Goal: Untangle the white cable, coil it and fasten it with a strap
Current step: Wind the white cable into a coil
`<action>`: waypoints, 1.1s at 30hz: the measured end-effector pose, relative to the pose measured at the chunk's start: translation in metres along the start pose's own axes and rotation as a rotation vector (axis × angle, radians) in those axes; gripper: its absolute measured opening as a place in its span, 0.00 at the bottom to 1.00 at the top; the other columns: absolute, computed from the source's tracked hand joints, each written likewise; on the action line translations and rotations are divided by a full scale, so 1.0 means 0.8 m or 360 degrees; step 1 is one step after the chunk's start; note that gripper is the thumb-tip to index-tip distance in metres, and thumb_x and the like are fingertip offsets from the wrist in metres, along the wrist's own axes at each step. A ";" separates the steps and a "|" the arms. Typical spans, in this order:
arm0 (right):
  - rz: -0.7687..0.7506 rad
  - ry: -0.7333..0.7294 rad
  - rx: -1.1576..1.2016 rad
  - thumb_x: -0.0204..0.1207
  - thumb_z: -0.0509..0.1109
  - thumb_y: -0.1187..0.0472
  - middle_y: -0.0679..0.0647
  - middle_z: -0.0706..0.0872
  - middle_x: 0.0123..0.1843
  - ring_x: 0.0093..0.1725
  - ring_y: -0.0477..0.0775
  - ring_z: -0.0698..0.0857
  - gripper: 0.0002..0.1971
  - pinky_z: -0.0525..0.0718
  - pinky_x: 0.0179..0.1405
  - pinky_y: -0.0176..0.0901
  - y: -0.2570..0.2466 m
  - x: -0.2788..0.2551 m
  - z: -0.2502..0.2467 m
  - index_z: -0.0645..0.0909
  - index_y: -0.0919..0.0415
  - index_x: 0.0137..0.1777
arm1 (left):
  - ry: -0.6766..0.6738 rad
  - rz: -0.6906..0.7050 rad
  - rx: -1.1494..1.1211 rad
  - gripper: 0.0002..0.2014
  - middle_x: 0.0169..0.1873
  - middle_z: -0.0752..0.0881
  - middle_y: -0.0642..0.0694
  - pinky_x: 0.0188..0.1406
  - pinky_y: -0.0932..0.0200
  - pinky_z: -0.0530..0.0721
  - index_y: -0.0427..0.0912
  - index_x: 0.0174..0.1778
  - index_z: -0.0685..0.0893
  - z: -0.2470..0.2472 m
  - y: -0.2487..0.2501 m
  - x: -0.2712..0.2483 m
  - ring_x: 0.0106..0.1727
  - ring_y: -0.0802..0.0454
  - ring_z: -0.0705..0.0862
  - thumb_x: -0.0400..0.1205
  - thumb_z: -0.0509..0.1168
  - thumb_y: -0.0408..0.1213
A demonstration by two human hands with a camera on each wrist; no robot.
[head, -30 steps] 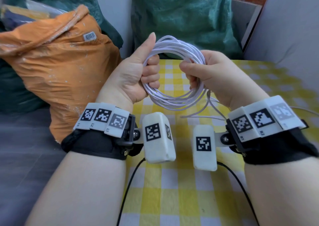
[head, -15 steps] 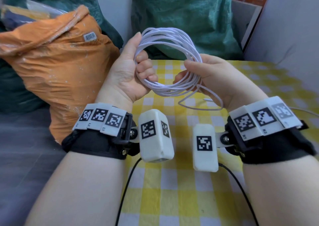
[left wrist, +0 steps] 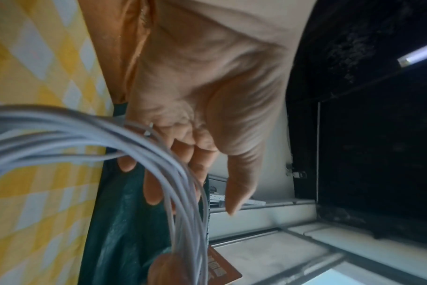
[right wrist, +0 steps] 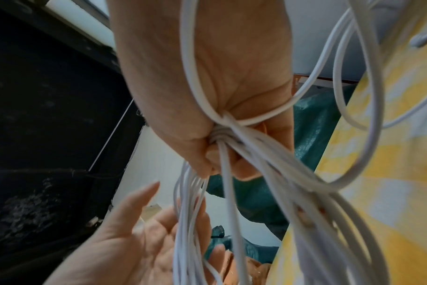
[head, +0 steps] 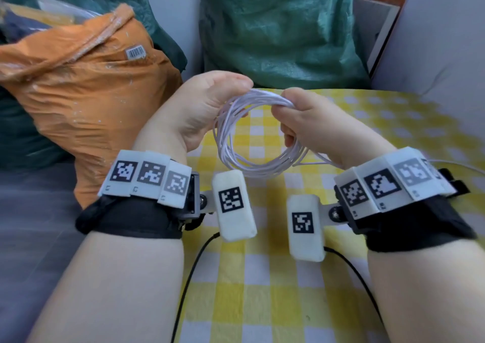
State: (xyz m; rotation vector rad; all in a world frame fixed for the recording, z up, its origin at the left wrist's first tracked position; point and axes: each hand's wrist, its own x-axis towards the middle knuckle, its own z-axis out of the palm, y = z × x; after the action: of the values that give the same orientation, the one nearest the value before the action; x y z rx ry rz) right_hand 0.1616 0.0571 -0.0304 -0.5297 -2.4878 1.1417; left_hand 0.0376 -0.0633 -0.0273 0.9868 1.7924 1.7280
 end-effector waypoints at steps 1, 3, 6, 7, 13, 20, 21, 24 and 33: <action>-0.0015 -0.0013 -0.0084 0.82 0.57 0.60 0.51 0.76 0.31 0.29 0.52 0.80 0.12 0.79 0.35 0.48 -0.001 0.000 0.002 0.69 0.57 0.36 | -0.0057 -0.0001 0.0125 0.06 0.33 0.87 0.49 0.34 0.63 0.80 0.45 0.47 0.85 0.000 0.000 0.001 0.36 0.54 0.85 0.77 0.70 0.41; -0.0065 -0.0040 -0.0157 0.83 0.57 0.58 0.51 0.76 0.32 0.29 0.52 0.80 0.13 0.80 0.36 0.51 -0.003 0.000 0.005 0.69 0.55 0.35 | -0.0179 0.0008 0.0383 0.12 0.36 0.88 0.50 0.33 0.69 0.80 0.44 0.51 0.86 0.004 -0.001 0.002 0.34 0.59 0.85 0.76 0.72 0.46; -0.0121 -0.0039 -0.0208 0.82 0.59 0.56 0.49 0.76 0.32 0.31 0.51 0.78 0.12 0.79 0.35 0.48 -0.005 -0.001 0.003 0.71 0.56 0.36 | -0.0309 0.0057 0.0588 0.12 0.29 0.85 0.49 0.26 0.68 0.76 0.40 0.50 0.87 0.010 -0.002 0.000 0.25 0.60 0.79 0.78 0.70 0.45; -0.0144 -0.0024 -0.0243 0.82 0.60 0.56 0.50 0.75 0.33 0.32 0.52 0.77 0.11 0.77 0.34 0.45 -0.006 -0.002 0.002 0.72 0.57 0.38 | -0.0337 0.0053 0.0610 0.13 0.23 0.82 0.50 0.23 0.68 0.73 0.41 0.46 0.87 0.010 -0.002 -0.001 0.22 0.58 0.75 0.78 0.69 0.48; -0.0243 0.0048 -0.0202 0.81 0.62 0.58 0.49 0.81 0.35 0.33 0.47 0.79 0.05 0.78 0.39 0.44 -0.005 0.001 0.006 0.76 0.57 0.45 | -0.0190 -0.0079 0.0358 0.22 0.12 0.60 0.55 0.19 0.62 0.55 0.43 0.28 0.69 0.017 0.000 0.001 0.17 0.57 0.55 0.83 0.60 0.54; -0.0034 0.0259 -0.0205 0.78 0.66 0.43 0.47 0.84 0.34 0.25 0.40 0.76 0.14 0.71 0.27 0.39 0.017 0.007 -0.018 0.81 0.54 0.43 | 0.0416 -0.0064 0.0357 0.23 0.11 0.62 0.58 0.18 0.63 0.55 0.46 0.23 0.67 -0.002 -0.009 0.015 0.14 0.58 0.58 0.81 0.65 0.49; -0.0029 0.0308 -0.0203 0.77 0.68 0.45 0.46 0.81 0.31 0.23 0.40 0.73 0.13 0.68 0.25 0.37 0.021 0.009 -0.020 0.81 0.54 0.42 | 0.0497 -0.0060 0.0367 0.22 0.11 0.63 0.57 0.18 0.64 0.56 0.47 0.23 0.68 -0.006 -0.011 0.016 0.15 0.57 0.58 0.81 0.65 0.50; -0.0009 0.0408 -0.0092 0.73 0.74 0.51 0.44 0.73 0.25 0.18 0.40 0.70 0.07 0.65 0.18 0.30 0.026 0.011 -0.023 0.82 0.50 0.37 | 0.0683 -0.0051 0.0361 0.21 0.16 0.64 0.53 0.20 0.61 0.58 0.47 0.24 0.69 -0.015 -0.012 0.017 0.17 0.55 0.59 0.78 0.66 0.52; 0.0048 0.0679 0.0155 0.70 0.76 0.59 0.45 0.84 0.28 0.17 0.36 0.72 0.08 0.66 0.17 0.25 0.029 0.010 -0.026 0.82 0.51 0.32 | 0.0982 -0.0096 0.0204 0.19 0.18 0.64 0.50 0.22 0.60 0.59 0.47 0.23 0.70 -0.030 -0.013 0.016 0.19 0.52 0.59 0.71 0.65 0.56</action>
State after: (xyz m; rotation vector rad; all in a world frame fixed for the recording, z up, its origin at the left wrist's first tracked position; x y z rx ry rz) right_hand 0.1686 0.0884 -0.0342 -0.7026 -2.0562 1.0283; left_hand 0.0095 -0.0688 -0.0328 0.4521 2.2970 2.0445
